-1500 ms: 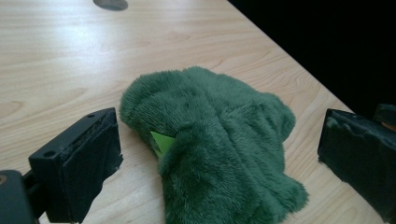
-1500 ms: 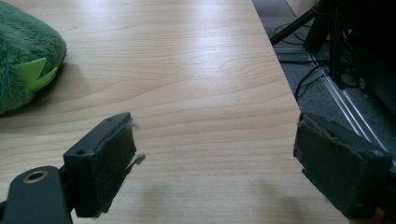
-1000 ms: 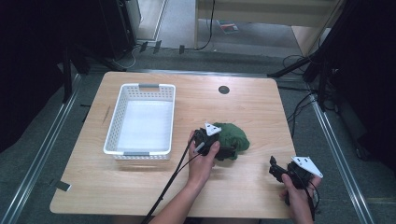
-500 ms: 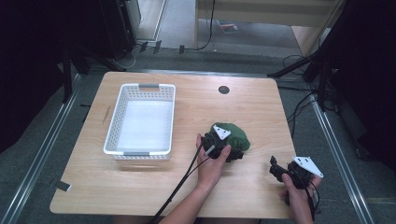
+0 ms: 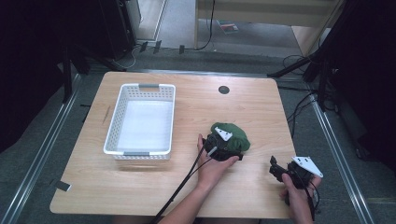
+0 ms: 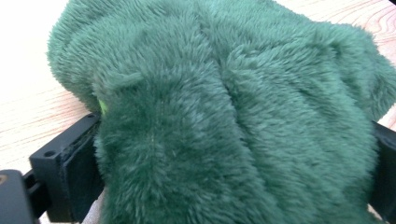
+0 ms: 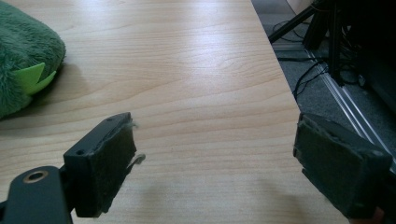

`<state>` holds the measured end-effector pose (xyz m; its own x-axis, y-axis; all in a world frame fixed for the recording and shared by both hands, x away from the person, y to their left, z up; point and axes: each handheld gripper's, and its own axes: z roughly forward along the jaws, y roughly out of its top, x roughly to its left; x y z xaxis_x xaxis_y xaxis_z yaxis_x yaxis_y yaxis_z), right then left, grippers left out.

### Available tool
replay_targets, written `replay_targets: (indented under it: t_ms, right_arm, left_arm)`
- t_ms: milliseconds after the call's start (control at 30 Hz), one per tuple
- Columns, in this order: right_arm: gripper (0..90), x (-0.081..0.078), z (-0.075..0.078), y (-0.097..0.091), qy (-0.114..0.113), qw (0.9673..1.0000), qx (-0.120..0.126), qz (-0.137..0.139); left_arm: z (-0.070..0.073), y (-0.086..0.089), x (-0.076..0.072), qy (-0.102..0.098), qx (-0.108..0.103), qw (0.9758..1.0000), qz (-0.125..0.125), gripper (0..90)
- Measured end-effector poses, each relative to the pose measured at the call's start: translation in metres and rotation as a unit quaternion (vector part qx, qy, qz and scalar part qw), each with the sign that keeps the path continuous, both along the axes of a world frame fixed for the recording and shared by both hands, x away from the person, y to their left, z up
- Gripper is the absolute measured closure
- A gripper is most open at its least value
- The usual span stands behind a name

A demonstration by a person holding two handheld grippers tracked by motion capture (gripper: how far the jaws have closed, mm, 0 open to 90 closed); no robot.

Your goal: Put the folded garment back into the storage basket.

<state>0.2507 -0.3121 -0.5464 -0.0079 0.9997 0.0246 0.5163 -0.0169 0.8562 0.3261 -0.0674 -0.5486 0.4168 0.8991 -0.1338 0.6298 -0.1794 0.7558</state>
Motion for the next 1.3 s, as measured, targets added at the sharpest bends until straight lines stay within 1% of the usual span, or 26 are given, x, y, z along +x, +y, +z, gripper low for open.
replay_targets:
  t_ms: [67,100,167,233,300,333,367,400,533,600,767,867,967,1000,1100,1133,1167,1233,1300]
  right_arm:
    - [12.8,0.000,0.000,0.000,0.000,1.0000,0.000,-0.001]
    - [12.9,0.000,0.000,0.000,0.000,1.0000,-0.001,0.000]
    - [12.9,0.000,0.000,0.000,0.000,1.0000,-0.002,0.000]
    - [12.9,0.000,0.000,0.000,0.000,1.0000,-0.002,0.000]
    - [12.9,0.000,0.000,0.000,0.000,1.0000,-0.002,0.000]
    - [12.9,0.000,0.000,0.000,0.000,1.0000,-0.001,0.000]
    - [12.9,0.000,0.000,0.000,0.000,1.0000,-0.001,0.000]
    - [12.9,0.000,0.000,0.000,0.000,1.0000,0.000,-0.002]
    - [12.9,0.000,0.000,0.000,0.000,1.0000,0.001,-0.001]
    - [13.0,0.000,0.000,0.000,-0.001,1.0000,0.001,-0.001]
    - [12.9,0.000,0.000,0.000,-0.001,1.0000,0.000,-0.002]
    - [12.9,0.000,0.000,0.000,0.000,1.0000,0.000,-0.003]
    - [12.9,0.000,0.000,0.000,0.001,1.0000,-0.001,-0.001]
    - [12.9,0.000,0.000,0.000,0.001,1.0000,-0.001,-0.001]
    - [13.0,0.001,0.000,0.001,0.001,1.0000,-0.001,-0.003]
    - [12.9,0.001,0.000,0.001,0.002,1.0000,-0.002,-0.004]
    - [13.0,0.001,0.000,0.000,0.001,1.0000,-0.001,-0.004]
    - [13.0,0.001,0.000,0.000,0.001,1.0000,-0.001,-0.004]
    - [13.0,0.001,0.000,0.000,0.001,1.0000,0.000,-0.004]
  left_arm:
    - [0.000,-0.001,-0.001,-0.005,0.006,1.0000,-0.002,6.7]
    - [0.000,-0.002,-0.003,-0.011,0.015,0.9998,-0.004,13.3]
    - [0.001,-0.001,-0.003,-0.008,0.019,0.9998,-0.006,16.5]
    - [0.002,0.000,-0.003,-0.010,0.013,0.9998,-0.007,20.5]
    - [0.003,0.001,-0.003,-0.010,0.012,0.9998,-0.009,24.6]
    - [0.006,0.002,-0.003,-0.015,0.001,0.9999,-0.006,26.9]
    - [0.006,0.002,-0.003,-0.015,0.001,0.9999,-0.006,28.8]
    - [0.009,0.004,-0.003,-0.016,-0.007,0.9998,-0.006,30.3]
    - [0.012,0.008,-0.004,-0.015,-0.013,0.9997,-0.013,31.7]
    - [0.017,0.010,-0.005,-0.015,-0.017,0.9996,-0.016,31.6]
    - [0.037,0.023,-0.009,-0.029,-0.039,0.9986,-0.021,31.6]
    - [0.048,0.032,-0.010,-0.036,-0.050,0.9980,-0.017,31.6]
    - [0.056,0.040,-0.011,-0.042,-0.054,0.9975,-0.016,31.6]
    - [0.060,0.043,-0.012,-0.043,-0.053,0.9975,-0.017,31.6]
    - [0.070,0.051,-0.016,-0.053,-0.061,0.9966,-0.017,31.6]
    - [0.075,0.056,-0.017,-0.057,-0.067,0.9960,-0.017,31.6]
    - [0.075,0.056,-0.017,-0.057,-0.067,0.9960,-0.017,31.6]
    - [0.079,0.060,-0.018,-0.062,-0.067,0.9957,-0.014,31.6]
    - [0.082,0.065,-0.019,-0.062,-0.066,0.9958,-0.014,31.5]
